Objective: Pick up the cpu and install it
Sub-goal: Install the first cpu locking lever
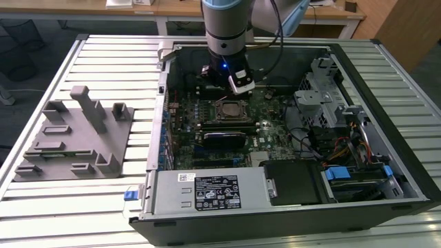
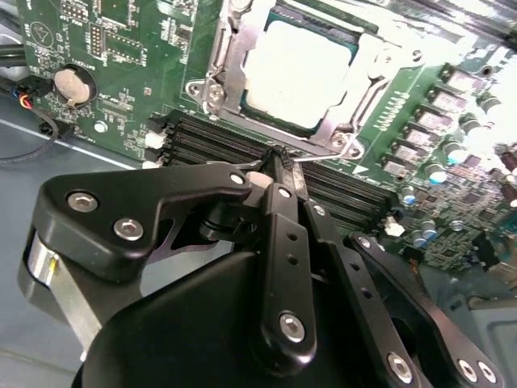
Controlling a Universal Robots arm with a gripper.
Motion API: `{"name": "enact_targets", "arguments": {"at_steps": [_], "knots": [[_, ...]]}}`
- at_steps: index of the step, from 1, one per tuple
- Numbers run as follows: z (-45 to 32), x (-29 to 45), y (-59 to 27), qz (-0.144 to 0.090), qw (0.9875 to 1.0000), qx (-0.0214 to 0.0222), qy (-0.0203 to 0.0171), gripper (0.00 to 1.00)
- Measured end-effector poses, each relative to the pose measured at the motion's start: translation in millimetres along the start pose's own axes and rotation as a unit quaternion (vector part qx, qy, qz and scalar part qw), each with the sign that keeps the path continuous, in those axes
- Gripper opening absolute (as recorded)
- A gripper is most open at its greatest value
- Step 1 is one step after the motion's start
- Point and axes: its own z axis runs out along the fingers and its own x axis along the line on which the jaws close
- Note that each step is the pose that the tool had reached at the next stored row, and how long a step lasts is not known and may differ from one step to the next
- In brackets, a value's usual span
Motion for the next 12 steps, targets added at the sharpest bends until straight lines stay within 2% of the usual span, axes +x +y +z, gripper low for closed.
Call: {"name": "enact_targets", "arguments": {"at_steps": [4,11,12], "knots": [[1.7,-3.4,2.5,0.0,1.0,0.0003,-0.0001,0.11],[2.5,-3.8,2.7,0.0,1.0,0.0011,-0.0004,0.11],[2.9,-3.7,2.5,0.0,1.0,0.001,-0.0014,0.11]]}}
